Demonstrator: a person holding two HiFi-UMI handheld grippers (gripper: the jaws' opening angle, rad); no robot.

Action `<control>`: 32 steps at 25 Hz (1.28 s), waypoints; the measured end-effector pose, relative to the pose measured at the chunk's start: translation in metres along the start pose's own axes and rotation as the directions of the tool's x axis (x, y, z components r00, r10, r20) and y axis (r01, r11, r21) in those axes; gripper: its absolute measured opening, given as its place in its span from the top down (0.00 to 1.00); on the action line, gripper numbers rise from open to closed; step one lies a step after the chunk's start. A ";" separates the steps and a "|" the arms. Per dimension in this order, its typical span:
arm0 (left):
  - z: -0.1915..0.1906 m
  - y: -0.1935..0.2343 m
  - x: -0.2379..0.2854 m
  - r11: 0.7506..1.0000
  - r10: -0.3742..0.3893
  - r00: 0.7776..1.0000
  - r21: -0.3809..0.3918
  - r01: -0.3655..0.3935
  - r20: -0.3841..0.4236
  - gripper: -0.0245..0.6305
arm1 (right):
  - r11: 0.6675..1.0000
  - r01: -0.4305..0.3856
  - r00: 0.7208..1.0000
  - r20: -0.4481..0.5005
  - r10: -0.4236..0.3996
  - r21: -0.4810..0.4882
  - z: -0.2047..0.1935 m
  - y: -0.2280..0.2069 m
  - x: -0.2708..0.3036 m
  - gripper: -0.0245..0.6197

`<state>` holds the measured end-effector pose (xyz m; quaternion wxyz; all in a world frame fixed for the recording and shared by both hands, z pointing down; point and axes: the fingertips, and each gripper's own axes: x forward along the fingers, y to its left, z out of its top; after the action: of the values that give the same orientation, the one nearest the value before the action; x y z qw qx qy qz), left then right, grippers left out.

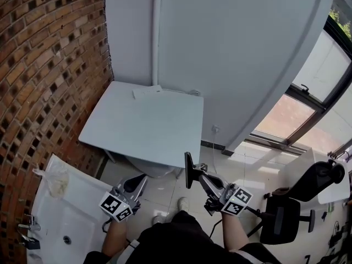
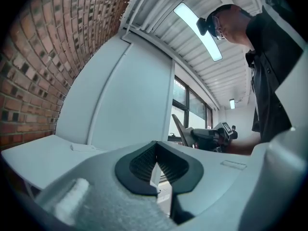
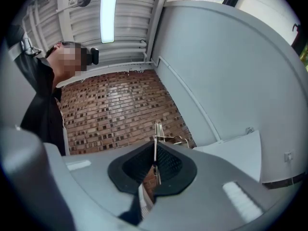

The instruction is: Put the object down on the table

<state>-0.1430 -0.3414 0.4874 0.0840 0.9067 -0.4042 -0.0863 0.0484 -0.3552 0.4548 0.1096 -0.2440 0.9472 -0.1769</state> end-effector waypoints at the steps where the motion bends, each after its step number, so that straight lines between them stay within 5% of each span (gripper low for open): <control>1: 0.000 0.005 0.004 1.000 0.004 1.000 -0.007 -0.004 0.003 0.96 | 1.000 -0.002 1.000 -0.004 0.002 0.008 -0.001 -0.008 0.005 0.95; 18: 0.027 0.137 0.131 0.981 0.185 0.983 0.056 -0.184 -0.012 0.96 | 0.970 -0.205 0.978 0.051 0.200 0.128 0.055 -0.184 0.139 0.95; 23: 0.026 0.160 0.175 0.974 0.207 0.978 0.104 -0.203 -0.028 0.96 | 0.963 -0.214 0.976 -0.006 0.218 0.161 0.059 -0.224 0.153 0.95; 32: 0.015 0.179 0.198 0.984 0.175 0.984 0.024 -0.175 -0.027 0.96 | 0.962 -0.180 0.980 -0.049 0.194 0.204 0.048 -0.250 0.194 0.95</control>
<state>-0.1447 -0.6092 0.4948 0.0874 0.8697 -0.4820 -0.0608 0.0023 -0.6703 0.4842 0.1169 -0.1352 0.9468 -0.2676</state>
